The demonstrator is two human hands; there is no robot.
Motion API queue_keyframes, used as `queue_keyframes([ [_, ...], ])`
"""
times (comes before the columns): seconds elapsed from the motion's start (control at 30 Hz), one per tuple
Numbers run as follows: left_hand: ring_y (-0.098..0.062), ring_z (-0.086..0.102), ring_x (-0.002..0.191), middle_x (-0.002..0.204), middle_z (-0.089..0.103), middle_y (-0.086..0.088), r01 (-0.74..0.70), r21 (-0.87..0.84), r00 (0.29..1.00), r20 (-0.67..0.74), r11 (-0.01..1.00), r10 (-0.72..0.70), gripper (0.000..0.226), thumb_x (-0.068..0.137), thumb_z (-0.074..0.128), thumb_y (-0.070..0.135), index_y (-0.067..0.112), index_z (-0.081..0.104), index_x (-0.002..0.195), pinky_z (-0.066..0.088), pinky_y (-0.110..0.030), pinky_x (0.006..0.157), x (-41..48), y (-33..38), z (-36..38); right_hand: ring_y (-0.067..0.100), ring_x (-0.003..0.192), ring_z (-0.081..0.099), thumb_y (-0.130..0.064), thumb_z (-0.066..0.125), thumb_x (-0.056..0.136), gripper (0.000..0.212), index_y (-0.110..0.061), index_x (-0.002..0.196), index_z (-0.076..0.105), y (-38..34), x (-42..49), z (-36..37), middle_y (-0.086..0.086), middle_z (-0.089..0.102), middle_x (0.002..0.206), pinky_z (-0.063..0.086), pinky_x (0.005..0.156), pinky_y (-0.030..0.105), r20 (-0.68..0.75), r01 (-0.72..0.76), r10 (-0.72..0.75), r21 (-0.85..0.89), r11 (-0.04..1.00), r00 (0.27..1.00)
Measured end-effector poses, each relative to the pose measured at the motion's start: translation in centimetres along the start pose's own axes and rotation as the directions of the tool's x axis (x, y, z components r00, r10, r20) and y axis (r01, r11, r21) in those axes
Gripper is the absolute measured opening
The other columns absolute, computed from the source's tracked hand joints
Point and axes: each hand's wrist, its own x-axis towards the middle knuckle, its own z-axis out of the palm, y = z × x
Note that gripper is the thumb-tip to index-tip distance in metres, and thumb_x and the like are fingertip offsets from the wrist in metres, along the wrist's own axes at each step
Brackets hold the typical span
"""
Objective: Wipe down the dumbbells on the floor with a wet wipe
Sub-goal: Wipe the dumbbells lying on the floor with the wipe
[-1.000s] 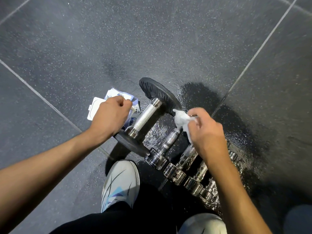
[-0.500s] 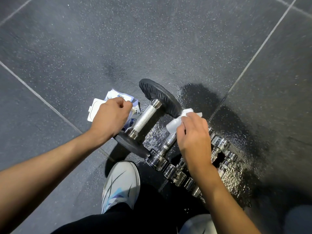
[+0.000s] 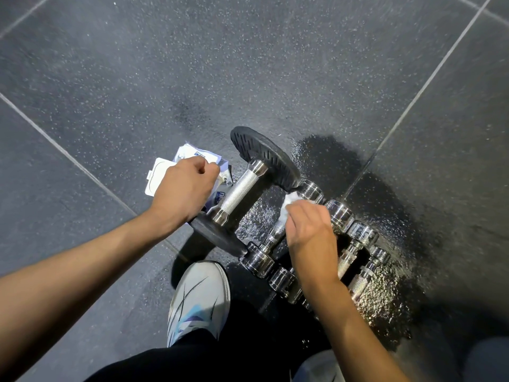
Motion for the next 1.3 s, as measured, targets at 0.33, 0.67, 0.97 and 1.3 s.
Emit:
queue_keyframes([
  [0.33, -0.019, 0.041, 0.054, 0.054, 0.045, 0.002, -0.021, -0.002, 1.0, -0.009, 1.0, 0.021, 0.043, 0.098, 0.05, 0.034, 0.016, 0.041, 0.06, 0.033, -0.033, 0.056, 0.0, 0.0, 0.1, 0.02, 0.11, 0.059, -0.004, 0.07, 0.092, 0.022, -0.014, 0.11, 0.076, 0.5, -0.9, -0.1, 0.001, 0.072, 0.116, 0.05, 0.09, 0.015, 0.078, 0.006, -0.011, 0.059, 0.998, 0.997],
  [0.67, -0.021, 0.042, 0.055, 0.053, 0.045, 0.002, -0.009, -0.004, 1.0, -0.005, 1.0, 0.009, 0.043, 0.096, 0.05, 0.037, 0.015, 0.042, 0.06, 0.036, -0.034, 0.057, 0.2, -0.3, 0.2, 0.001, 0.097, 0.058, -0.004, 0.065, 0.092, 0.022, -0.02, 0.099, 0.08, 0.4, -2.9, 0.0, -0.007, 0.072, 0.112, 0.055, 0.09, 0.026, 0.272, 0.084, -0.132, 0.182, 0.98, 0.953],
  [0.97, -0.019, 0.044, 0.055, 0.055, 0.048, 0.003, -0.019, 0.008, 1.0, -0.007, 1.0, 0.019, 0.042, 0.097, 0.05, 0.037, 0.016, 0.044, 0.061, 0.035, -0.033, 0.056, 0.1, -0.2, 0.1, 0.021, 0.103, 0.069, 0.007, 0.071, 0.08, 0.037, -0.015, 0.109, 0.079, 3.0, -0.6, -0.1, 0.002, 0.074, 0.114, 0.057, 0.09, 0.027, 0.073, 0.13, -0.137, 0.088, 0.988, 0.988],
  [1.3, -0.018, 0.043, 0.053, 0.054, 0.047, 0.004, -0.029, 0.001, 1.0, -0.008, 1.0, 0.029, 0.043, 0.098, 0.05, 0.036, 0.017, 0.043, 0.06, 0.034, -0.033, 0.055, 0.0, -0.1, 0.0, 0.012, 0.097, 0.064, 0.006, 0.072, 0.084, 0.045, -0.027, 0.114, 0.075, 3.1, 0.5, -1.1, -0.009, 0.072, 0.119, 0.038, 0.083, -0.002, 0.122, 0.032, -0.063, 0.236, 0.971, 0.991],
])
